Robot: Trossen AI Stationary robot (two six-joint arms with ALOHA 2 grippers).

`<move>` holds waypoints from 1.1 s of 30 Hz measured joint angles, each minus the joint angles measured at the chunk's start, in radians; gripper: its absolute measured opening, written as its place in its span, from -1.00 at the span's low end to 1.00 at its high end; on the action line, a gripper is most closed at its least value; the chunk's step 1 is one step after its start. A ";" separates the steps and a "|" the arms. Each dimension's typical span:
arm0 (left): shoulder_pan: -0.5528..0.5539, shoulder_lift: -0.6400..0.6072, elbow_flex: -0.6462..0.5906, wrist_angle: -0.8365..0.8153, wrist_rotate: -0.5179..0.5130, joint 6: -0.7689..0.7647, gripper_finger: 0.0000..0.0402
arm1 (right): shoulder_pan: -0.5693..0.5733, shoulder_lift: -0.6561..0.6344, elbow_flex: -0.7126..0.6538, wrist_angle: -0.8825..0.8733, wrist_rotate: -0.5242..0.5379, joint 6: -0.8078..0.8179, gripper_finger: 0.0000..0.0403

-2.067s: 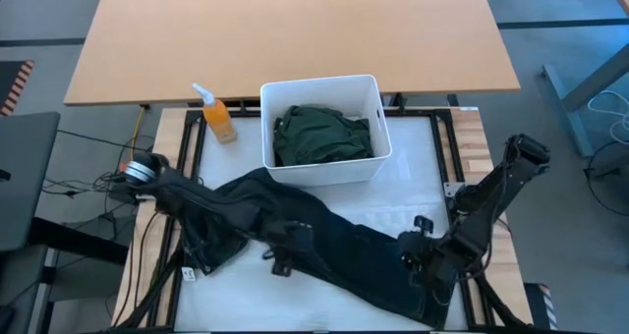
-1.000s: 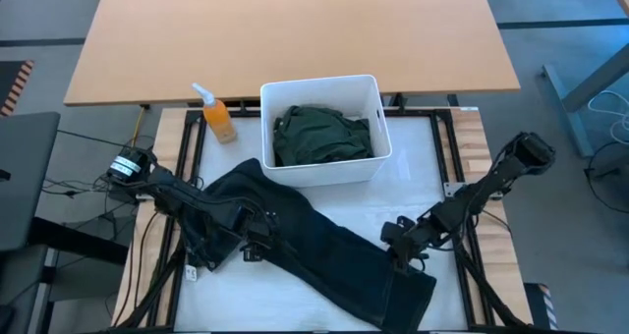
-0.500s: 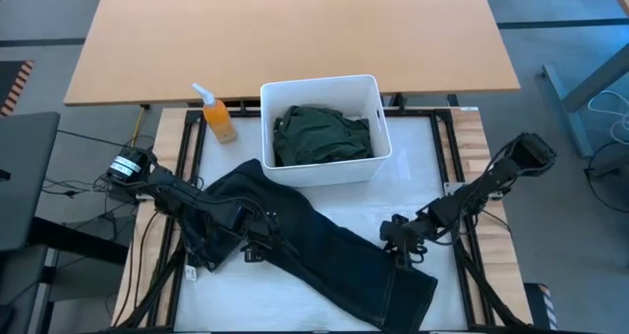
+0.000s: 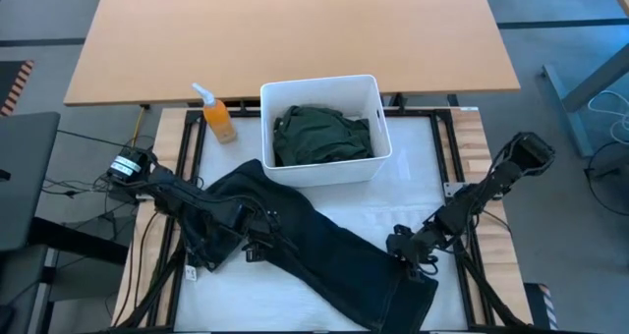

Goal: Fold laundry
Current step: Fold the dark blue jeans

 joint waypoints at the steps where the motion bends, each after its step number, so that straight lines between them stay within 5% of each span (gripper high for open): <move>1: 0.000 0.000 0.000 0.001 0.000 0.002 -1.00 | 0.004 0.000 0.001 -0.001 -0.006 0.010 -0.50; 5: 0.000 0.000 0.000 0.006 -0.002 0.006 -1.00 | 0.007 -0.003 0.017 0.000 -0.072 0.071 -0.91; 11: -0.002 0.001 0.012 0.057 -0.003 0.063 -1.00 | 0.007 -0.038 0.079 -0.043 -0.202 0.219 -0.91; 22: -0.002 0.001 0.113 0.067 -0.007 0.182 -1.00 | 0.059 -0.169 0.385 -0.530 -0.328 0.495 -0.94; 28: -0.020 0.001 0.114 0.079 -0.008 0.182 -1.00 | 0.120 -0.154 0.426 -0.722 -0.454 0.704 -0.94; 33: -0.042 0.001 0.115 0.164 0.033 0.183 -1.00 | 0.141 -0.097 0.425 -0.790 -0.478 0.661 -0.94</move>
